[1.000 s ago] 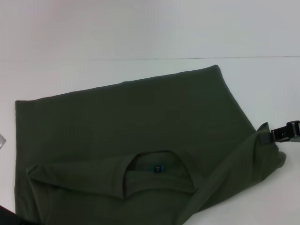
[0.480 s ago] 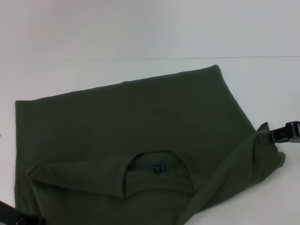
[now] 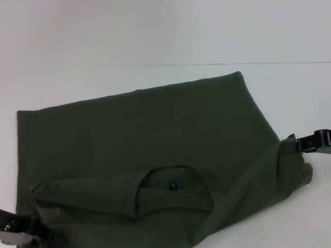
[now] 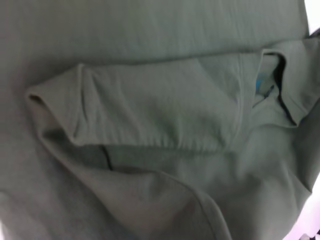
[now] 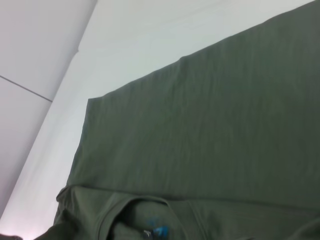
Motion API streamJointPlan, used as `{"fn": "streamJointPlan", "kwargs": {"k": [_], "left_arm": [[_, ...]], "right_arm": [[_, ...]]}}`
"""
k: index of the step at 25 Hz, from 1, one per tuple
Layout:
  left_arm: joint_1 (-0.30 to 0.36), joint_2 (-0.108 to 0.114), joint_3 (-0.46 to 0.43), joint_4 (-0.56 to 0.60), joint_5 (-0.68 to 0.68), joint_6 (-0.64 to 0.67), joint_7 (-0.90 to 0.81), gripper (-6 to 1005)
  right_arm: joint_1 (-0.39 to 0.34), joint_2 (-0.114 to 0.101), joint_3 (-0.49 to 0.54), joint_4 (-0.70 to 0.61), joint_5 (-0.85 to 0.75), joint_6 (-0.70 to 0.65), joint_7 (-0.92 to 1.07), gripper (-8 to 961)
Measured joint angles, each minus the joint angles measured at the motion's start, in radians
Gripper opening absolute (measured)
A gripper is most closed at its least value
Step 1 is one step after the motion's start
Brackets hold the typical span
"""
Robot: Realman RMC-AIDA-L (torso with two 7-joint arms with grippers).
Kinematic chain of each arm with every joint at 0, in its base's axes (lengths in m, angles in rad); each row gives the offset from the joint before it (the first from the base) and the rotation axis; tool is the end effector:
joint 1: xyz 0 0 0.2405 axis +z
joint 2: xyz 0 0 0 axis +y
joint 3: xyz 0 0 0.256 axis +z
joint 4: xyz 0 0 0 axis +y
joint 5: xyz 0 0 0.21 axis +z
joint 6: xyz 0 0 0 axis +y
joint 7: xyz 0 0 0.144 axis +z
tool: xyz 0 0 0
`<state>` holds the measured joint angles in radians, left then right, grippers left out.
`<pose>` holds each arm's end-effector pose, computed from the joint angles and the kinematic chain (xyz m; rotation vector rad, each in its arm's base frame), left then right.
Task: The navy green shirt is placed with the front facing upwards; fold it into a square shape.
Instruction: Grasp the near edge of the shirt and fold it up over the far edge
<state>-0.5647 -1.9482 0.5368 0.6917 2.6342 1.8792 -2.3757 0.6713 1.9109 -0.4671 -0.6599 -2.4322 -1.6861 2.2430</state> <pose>-0.3203 0.2790 0.0500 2.2707 2.0531 -0.0122 0.2866 0.3528 0.0700 -2.4346 1.7290 0.3837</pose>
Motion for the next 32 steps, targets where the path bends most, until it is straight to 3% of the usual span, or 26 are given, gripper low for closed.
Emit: {"fn": "streamJointPlan", "kwargs": {"k": [9, 18, 26, 32], "left_arm": [[-0.001, 0.021, -0.018, -0.024, 0.000, 0.035, 0.020, 49], [-0.024, 0.052, -0.130, -0.018, -0.010, 0.039, 0.058, 54], [-0.035, 0.075, -0.162, 0.000, -0.100, -0.017, 0.060, 58], [-0.039, 0.075, -0.177, 0.000, -0.190, -0.069, 0.071, 61]], "right_arm": [[-0.009, 0.004, 0.003, 0.000, 0.043, 0.017, 0.012, 40], [-0.013, 0.005, 0.018, 0.000, 0.086, 0.069, 0.029, 40], [-0.009, 0.017, 0.025, 0.000, 0.134, 0.145, 0.037, 39], [-0.007, 0.035, 0.024, 0.000, 0.164, 0.212, 0.038, 43]]}}
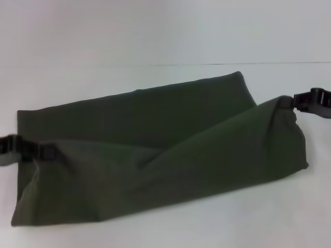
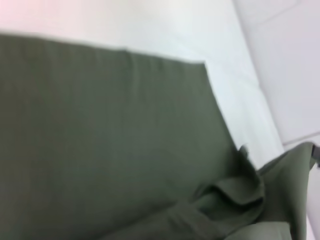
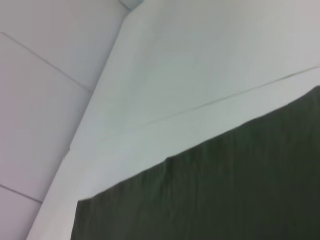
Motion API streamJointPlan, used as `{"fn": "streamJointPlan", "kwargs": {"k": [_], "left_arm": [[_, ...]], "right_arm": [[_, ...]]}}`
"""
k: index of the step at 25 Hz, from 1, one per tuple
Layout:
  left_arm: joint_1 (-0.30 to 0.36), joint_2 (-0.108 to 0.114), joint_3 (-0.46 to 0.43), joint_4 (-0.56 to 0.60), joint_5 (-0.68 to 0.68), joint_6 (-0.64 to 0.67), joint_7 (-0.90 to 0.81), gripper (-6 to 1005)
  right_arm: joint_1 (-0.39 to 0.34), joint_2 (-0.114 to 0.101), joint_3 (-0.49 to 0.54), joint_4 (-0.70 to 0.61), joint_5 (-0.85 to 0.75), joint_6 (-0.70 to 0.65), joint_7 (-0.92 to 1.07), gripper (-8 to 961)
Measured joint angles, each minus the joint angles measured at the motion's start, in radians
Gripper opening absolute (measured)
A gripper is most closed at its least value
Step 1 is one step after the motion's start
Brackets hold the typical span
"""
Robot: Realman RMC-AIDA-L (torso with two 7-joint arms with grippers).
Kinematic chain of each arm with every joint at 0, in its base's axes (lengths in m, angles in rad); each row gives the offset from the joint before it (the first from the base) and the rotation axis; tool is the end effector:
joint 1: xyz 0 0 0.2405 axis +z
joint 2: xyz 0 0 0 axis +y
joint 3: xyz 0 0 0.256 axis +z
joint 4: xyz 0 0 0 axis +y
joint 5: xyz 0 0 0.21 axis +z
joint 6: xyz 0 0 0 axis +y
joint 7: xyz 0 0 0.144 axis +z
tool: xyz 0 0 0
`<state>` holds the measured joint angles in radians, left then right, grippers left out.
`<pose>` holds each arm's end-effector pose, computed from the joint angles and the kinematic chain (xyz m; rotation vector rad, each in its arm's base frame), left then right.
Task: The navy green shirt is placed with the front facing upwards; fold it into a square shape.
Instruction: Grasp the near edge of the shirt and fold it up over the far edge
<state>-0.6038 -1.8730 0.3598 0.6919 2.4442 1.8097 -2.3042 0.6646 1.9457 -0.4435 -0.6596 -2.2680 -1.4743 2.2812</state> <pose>-0.3068 0.3265 0.0999 -2.3283 -1.8871 -0.4811 0.2833 0.3832 0.0716 -2.1913 1.6880 0.6590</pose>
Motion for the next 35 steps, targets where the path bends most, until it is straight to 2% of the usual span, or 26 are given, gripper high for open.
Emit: {"fn": "streamJointPlan", "kwargs": {"k": [6, 13, 28, 35], "left_arm": [[-0.003, -0.005, 0.002, 0.000, -0.072, -0.067, 0.011, 65], [-0.009, -0.022, 0.001, 0.000, -0.118, -0.157, 0.033, 68], [-0.028, -0.116, 0.011, 0.011, -0.214, -0.422, 0.113, 76], [-0.038, -0.160, 0.012, 0.010, -0.225, -0.536, 0.146, 80]], "right_arm": [[-0.005, 0.011, -0.001, 0.000, 0.040, 0.063, -0.004, 49], [-0.002, 0.033, -0.008, -0.001, 0.082, 0.143, -0.013, 56], [0.054, 0.103, -0.014, 0.000, 0.129, 0.365, -0.070, 71], [0.070, 0.133, -0.091, 0.004, 0.161, 0.524, -0.079, 79]]}}
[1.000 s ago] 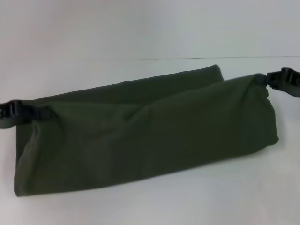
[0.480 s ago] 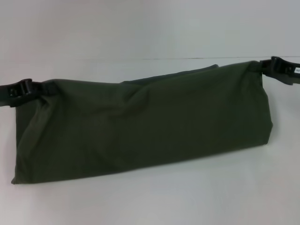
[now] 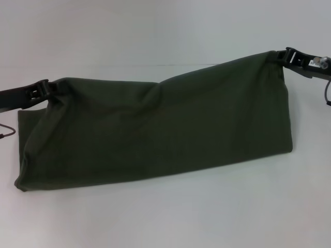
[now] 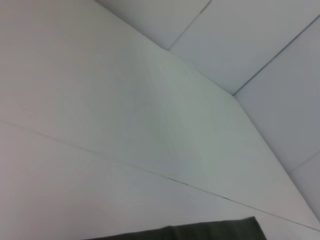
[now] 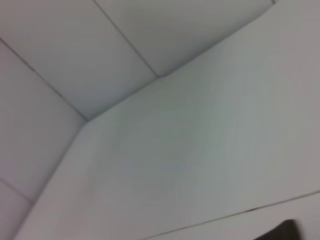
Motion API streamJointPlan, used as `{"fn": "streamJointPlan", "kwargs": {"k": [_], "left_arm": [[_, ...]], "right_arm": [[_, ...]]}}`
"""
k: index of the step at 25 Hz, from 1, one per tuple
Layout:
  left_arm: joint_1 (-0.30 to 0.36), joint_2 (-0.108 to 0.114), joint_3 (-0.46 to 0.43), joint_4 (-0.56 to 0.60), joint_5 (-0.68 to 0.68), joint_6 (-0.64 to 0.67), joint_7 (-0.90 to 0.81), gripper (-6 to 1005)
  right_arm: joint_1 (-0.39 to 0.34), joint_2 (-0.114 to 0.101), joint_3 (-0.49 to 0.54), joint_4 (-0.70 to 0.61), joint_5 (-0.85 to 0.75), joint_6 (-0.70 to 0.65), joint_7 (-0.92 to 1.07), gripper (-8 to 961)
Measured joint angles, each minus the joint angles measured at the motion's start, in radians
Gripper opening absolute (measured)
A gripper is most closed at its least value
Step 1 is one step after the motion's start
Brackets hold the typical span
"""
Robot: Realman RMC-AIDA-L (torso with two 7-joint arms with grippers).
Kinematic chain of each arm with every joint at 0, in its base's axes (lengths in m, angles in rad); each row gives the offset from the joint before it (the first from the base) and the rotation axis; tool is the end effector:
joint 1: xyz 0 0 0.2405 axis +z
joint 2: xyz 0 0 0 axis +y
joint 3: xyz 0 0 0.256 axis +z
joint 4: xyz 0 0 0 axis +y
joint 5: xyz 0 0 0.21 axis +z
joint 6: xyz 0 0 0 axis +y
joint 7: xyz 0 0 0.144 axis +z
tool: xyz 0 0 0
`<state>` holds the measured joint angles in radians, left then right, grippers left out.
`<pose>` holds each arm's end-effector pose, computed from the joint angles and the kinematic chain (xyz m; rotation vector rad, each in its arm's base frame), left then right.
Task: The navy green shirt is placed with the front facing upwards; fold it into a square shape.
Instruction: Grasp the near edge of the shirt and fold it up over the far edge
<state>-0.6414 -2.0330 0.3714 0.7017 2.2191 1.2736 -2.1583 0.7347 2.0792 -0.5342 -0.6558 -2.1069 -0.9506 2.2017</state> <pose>-0.2963 0.3938 0.0637 -2.0082 -1.5362 -0.7508 0.2598 0.4419 0.0390 -1.8900 1.4656 0.7647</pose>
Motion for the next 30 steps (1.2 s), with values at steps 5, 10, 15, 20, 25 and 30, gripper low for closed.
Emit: {"fn": "streamJointPlan", "kwargs": {"k": [5, 10, 15, 20, 25, 30], "left_arm": [[-0.001, -0.025, 0.000, -0.001, 0.000, -0.082, 0.010, 83], [0.006, -0.049, 0.032, -0.005, 0.007, -0.167, 0.010, 86], [0.016, -0.070, 0.065, -0.005, 0.009, -0.249, 0.008, 88], [0.019, -0.085, 0.075, -0.005, 0.009, -0.298, 0.012, 91], [0.021, -0.089, 0.098, -0.007, 0.010, -0.336, 0.009, 94], [0.022, -0.101, 0.101, -0.007, 0.005, -0.369, 0.012, 96]], "right_arm": [[0.016, 0.006, -0.060, 0.046, 0.022, 0.118, -0.015, 84], [0.037, 0.007, -0.096, 0.098, 0.039, 0.214, -0.037, 89], [0.053, 0.011, -0.123, 0.130, 0.042, 0.287, -0.044, 94], [0.073, 0.012, -0.126, 0.173, 0.086, 0.317, -0.102, 99], [0.086, 0.013, -0.128, 0.193, 0.105, 0.347, -0.129, 104], [0.092, 0.014, -0.135, 0.202, 0.106, 0.366, -0.131, 109]]}}
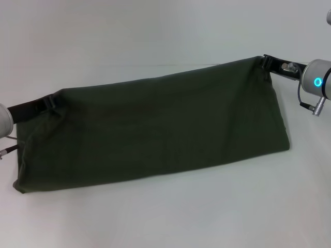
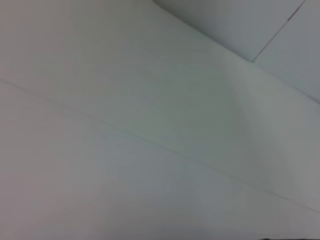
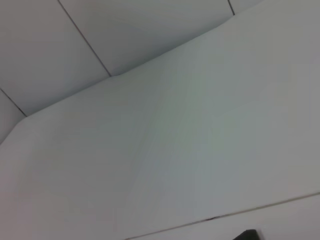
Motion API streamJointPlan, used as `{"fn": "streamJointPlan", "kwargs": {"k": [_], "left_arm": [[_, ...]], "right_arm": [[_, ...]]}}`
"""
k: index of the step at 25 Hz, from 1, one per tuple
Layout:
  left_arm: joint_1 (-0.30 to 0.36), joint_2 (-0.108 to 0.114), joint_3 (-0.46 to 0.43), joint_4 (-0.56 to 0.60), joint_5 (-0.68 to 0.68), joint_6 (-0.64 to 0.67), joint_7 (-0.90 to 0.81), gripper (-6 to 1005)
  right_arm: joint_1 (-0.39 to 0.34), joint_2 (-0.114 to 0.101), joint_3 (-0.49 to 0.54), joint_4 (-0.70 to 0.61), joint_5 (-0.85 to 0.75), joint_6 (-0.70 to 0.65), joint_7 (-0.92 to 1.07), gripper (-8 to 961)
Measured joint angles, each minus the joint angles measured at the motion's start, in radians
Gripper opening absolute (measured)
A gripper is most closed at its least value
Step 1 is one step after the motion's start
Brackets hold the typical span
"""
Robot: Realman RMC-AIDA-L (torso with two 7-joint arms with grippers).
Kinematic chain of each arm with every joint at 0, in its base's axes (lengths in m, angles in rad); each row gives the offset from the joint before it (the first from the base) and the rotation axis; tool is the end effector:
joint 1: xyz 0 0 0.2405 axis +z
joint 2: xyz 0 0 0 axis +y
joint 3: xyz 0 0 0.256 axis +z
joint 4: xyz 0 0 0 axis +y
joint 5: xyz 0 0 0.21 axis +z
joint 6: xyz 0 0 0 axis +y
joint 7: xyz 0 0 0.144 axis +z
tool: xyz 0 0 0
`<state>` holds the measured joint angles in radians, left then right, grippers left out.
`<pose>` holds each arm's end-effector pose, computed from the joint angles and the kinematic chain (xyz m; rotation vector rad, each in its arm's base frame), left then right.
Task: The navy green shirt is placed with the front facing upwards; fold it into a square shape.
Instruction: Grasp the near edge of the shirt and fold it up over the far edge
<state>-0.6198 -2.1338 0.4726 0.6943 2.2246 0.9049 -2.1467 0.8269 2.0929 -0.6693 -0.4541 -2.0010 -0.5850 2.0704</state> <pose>-0.3174 0.4022 0.0273 -1.7872 -1.5014 -0.5994 0.2540 0.4651 -0.0030 -1.8034 1.3758 0.6160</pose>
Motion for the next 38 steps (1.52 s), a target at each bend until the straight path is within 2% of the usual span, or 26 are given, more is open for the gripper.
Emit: {"fn": "streamJointPlan", "kwargs": {"k": [12, 33, 38], "left_arm": [[0.000, -0.024, 0.000, 0.001, -0.001, -0.072, 0.000, 103], [0.017, -0.024, -0.006, 0.002, -0.005, -0.093, -0.002, 114], [0.035, -0.024, -0.004, 0.009, -0.050, -0.074, 0.000, 117]], "right_arm": [[0.001, 0.001, -0.034, 0.027, 0.102, 0.021, -0.083, 121], [0.038, 0.004, -0.047, 0.052, 0.114, 0.056, -0.120, 143], [0.047, 0.004, -0.055, 0.054, 0.114, 0.056, -0.139, 148]]}}
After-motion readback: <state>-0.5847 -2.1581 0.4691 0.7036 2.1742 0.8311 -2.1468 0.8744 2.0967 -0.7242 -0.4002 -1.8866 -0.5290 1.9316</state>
